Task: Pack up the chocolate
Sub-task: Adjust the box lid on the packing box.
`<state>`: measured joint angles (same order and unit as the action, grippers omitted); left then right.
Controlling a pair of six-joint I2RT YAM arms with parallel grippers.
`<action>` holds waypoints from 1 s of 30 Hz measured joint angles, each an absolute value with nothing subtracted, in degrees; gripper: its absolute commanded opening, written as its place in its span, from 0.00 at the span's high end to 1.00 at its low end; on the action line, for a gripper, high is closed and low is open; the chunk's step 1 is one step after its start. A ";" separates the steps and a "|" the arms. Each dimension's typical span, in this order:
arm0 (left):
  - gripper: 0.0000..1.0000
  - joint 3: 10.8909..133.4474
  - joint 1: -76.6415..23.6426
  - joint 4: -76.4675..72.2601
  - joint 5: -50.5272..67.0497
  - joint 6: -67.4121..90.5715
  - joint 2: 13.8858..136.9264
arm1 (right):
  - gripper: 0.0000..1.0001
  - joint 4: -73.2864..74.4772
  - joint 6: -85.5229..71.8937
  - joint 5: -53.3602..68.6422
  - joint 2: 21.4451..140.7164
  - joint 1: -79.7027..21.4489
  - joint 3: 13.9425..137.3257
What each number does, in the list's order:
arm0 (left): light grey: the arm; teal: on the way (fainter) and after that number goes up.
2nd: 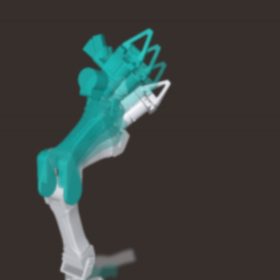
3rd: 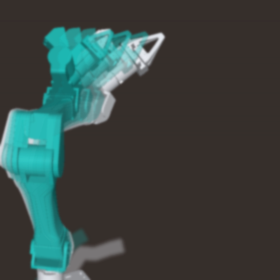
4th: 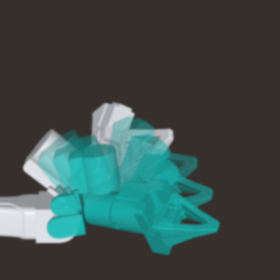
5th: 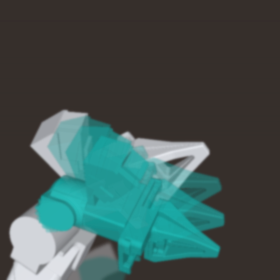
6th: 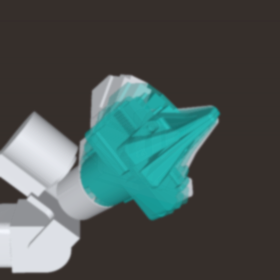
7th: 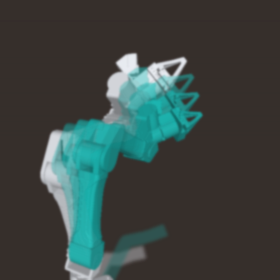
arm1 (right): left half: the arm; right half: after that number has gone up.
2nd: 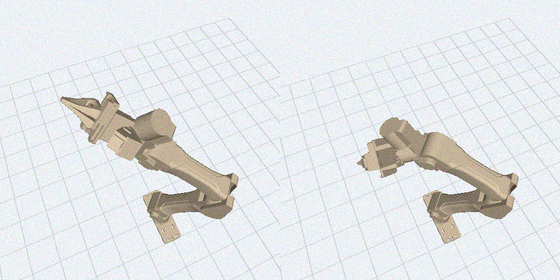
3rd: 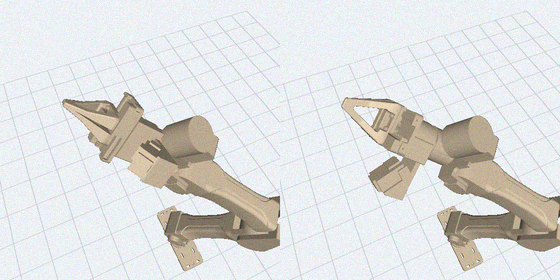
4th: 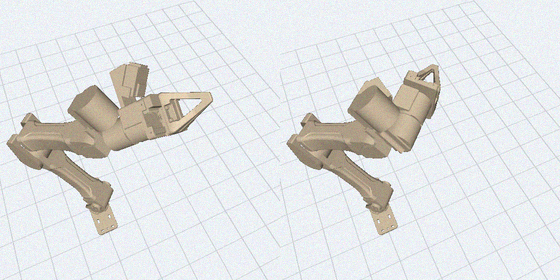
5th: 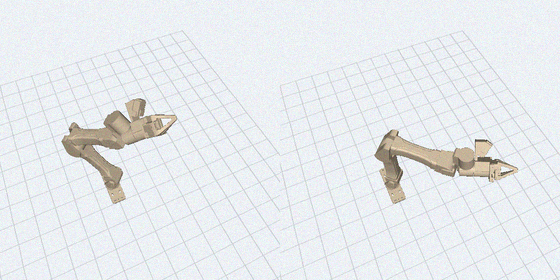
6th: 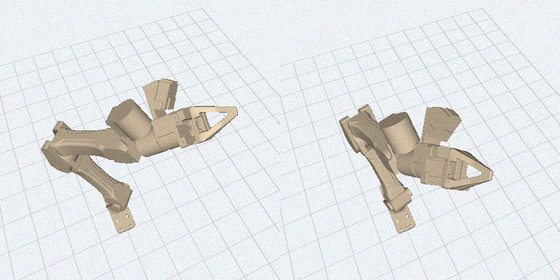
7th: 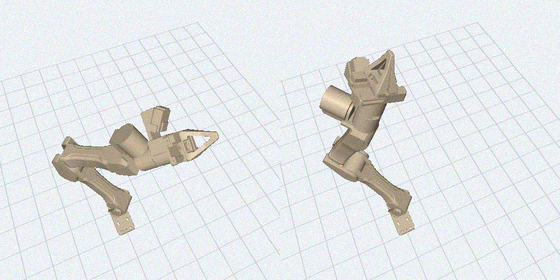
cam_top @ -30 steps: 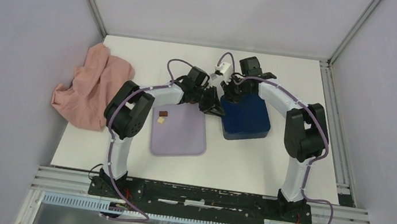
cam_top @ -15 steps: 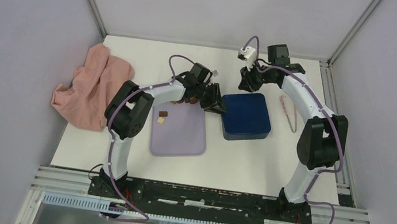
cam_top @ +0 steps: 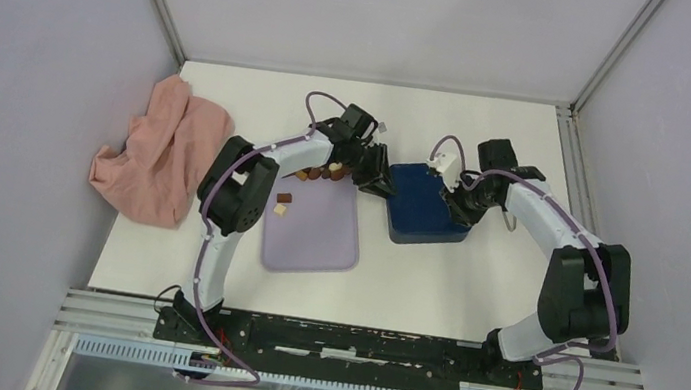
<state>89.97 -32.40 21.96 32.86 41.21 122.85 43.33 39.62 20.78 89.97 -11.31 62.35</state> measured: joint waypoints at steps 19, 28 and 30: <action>0.64 92.09 -32.82 23.68 33.12 39.46 124.36 | 0.84 35.27 35.31 25.32 97.73 -5.63 80.01; 0.64 92.09 -32.93 23.55 33.15 39.40 124.36 | 0.84 32.12 33.28 20.38 108.57 -6.68 81.52; 0.63 92.09 -32.93 23.55 33.12 39.40 124.36 | 0.82 32.08 33.23 20.62 108.49 -6.61 81.52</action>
